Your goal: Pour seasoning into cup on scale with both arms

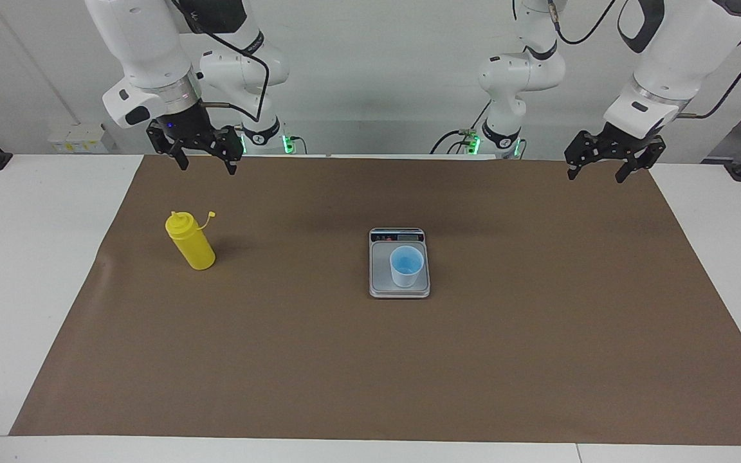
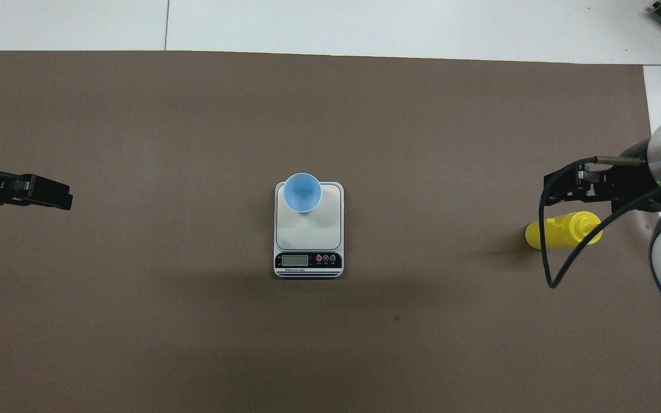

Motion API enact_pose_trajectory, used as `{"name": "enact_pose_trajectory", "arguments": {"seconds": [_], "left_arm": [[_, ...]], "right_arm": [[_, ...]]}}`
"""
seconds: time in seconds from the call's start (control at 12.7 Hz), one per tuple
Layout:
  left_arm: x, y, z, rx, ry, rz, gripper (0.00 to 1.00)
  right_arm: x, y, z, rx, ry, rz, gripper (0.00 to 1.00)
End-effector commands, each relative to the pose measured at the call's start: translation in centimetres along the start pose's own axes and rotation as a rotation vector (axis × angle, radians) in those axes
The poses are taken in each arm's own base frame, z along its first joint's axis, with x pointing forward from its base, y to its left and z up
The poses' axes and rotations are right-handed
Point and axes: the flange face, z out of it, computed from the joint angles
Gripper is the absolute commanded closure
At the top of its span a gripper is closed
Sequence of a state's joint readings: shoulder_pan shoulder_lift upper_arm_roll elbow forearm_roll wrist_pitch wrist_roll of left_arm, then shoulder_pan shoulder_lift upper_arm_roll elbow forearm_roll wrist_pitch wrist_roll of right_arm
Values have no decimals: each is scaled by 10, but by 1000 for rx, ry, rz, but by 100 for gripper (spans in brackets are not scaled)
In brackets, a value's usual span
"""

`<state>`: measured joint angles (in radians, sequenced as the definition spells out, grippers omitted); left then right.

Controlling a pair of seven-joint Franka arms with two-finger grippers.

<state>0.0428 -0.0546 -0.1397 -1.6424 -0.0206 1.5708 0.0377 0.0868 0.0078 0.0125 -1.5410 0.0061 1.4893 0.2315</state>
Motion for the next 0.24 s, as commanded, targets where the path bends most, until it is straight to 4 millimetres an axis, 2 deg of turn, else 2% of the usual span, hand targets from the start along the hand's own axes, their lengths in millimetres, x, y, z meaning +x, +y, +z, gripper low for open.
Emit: {"name": "enact_pose_trajectory", "arguments": {"seconds": [0.0, 0.16], "left_arm": [[-8, -2, -3, -2, 0, 3, 0], [-8, -2, -3, -2, 0, 3, 0]], "right_arm": [[-5, 6, 0, -9, -5, -17, 0], [-5, 6, 0, -9, -5, -17, 0]]}}
